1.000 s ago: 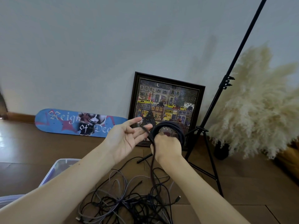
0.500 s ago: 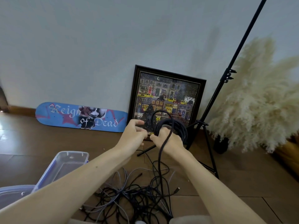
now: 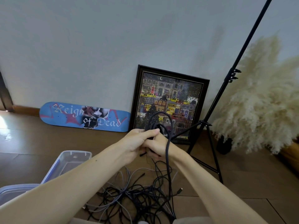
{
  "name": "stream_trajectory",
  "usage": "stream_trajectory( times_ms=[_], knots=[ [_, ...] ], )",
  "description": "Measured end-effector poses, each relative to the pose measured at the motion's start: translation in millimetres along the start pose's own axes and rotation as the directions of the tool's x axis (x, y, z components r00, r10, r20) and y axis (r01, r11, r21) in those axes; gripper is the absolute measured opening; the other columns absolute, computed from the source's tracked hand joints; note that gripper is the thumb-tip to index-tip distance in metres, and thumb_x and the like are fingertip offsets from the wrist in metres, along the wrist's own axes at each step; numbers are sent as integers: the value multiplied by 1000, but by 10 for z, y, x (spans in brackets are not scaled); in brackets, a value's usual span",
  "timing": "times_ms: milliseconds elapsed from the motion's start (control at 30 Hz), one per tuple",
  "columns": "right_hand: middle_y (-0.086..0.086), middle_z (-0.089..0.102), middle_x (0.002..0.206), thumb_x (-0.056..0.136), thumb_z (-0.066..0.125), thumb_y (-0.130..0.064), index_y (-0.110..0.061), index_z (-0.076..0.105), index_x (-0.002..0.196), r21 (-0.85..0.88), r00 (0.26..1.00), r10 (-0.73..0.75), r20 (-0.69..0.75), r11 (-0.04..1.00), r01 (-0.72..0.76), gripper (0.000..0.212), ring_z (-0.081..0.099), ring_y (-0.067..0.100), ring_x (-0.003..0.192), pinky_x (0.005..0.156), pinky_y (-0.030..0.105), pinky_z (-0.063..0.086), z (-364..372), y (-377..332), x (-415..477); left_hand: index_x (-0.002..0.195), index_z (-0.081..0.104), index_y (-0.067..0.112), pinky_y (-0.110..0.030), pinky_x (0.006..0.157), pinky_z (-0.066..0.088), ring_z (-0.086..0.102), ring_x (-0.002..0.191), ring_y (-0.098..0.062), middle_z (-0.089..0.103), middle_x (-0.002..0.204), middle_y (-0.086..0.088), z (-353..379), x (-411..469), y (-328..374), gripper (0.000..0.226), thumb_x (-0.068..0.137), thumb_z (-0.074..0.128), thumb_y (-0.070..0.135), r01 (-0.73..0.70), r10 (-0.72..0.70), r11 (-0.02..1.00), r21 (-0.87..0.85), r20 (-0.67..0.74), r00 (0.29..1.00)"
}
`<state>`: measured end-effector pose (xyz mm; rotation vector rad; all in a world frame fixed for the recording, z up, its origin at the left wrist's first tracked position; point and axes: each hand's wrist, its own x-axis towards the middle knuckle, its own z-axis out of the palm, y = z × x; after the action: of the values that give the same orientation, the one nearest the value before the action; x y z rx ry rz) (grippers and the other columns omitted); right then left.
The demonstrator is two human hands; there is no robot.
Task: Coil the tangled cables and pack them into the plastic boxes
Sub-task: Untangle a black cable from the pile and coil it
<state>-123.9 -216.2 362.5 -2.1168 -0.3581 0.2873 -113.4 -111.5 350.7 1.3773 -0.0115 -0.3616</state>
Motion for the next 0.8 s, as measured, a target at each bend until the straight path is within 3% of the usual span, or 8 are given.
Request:
stream_trajectory(
  times_ms=[67, 167, 367, 467, 567, 700, 767, 800],
  knots=[
    [6, 50, 46, 93, 48, -1, -2, 55, 79, -4, 1000, 17, -5, 1000, -17, 16, 35, 6, 26, 33, 19, 30, 79, 29, 35, 95, 63, 0, -35, 47, 50, 60, 55, -36, 65, 84, -23, 44, 9, -35, 33, 83, 68, 30, 47, -43, 998, 30, -135, 990],
    [4, 49, 52, 92, 48, -5, -15, 51, 74, -181, 1000, 7, 9, 984, -6, 20, 42, 9, 34, 37, 22, 34, 194, 102, 103, 102, 61, 6, -30, 60, 47, 59, 83, -32, 63, 101, -19, 16, 42, -103, 30, 85, 62, 31, 93, -66, 991, 92, -258, 964],
    [4, 53, 59, 84, 51, -20, -9, 55, 79, -427, 993, -47, -111, 904, -5, 13, 57, 23, 58, 50, 33, 44, 198, 59, 109, 106, 63, 0, -32, 72, 45, 61, 87, -26, 65, 101, -20, -49, 78, -21, 35, 90, 56, 31, 10, 29, 985, 171, -226, 974],
    [8, 59, 76, 85, 52, -31, -7, 56, 104, -503, 955, -183, -235, 863, 41, 31, 61, 26, 75, 56, 30, 41, 200, 55, 66, 90, 63, 1, -29, 65, 43, 58, 74, -22, 60, 86, -16, -59, 87, 51, 28, 91, 56, 28, -40, 73, 981, 188, -169, 983],
    [12, 67, 81, 90, 53, -31, -3, 62, 101, -645, 839, -436, -325, 751, 141, 31, 65, 27, 75, 59, 31, 47, 198, 59, 13, 71, 56, 10, -30, 64, 42, 54, 68, -20, 57, 74, -10, -83, 121, 122, 26, 90, 57, 27, -60, 98, 975, 212, -171, 980],
    [7, 66, 70, 88, 46, -37, -2, 69, 93, -812, 668, -706, -235, 521, 265, 42, 62, 25, 67, 62, 33, 51, 223, 163, 22, 73, 56, 9, -35, 72, 44, 56, 67, -24, 60, 69, -9, -336, 199, 199, 22, 90, 55, 23, -69, 122, 974, 218, -240, 963],
    [4, 61, 71, 91, 48, -33, -5, 66, 86, -837, 687, -707, -168, 470, 279, 33, 57, 21, 70, 65, 28, 43, 188, 131, 28, 66, 52, 9, -28, 61, 45, 54, 54, -21, 56, 51, -3, -493, 201, 216, 27, 92, 54, 17, -67, 125, 964, 258, -216, 968],
    [2, 58, 71, 93, 49, -33, -8, 63, 84, -827, 750, -638, -176, 509, 239, 30, 54, 19, 70, 62, 27, 39, 133, 81, 30, 64, 49, 8, -26, 55, 45, 54, 49, -21, 52, 44, -1, -551, 181, 217, 29, 92, 53, 15, -54, 113, 956, 287, -192, 975]
  ],
)
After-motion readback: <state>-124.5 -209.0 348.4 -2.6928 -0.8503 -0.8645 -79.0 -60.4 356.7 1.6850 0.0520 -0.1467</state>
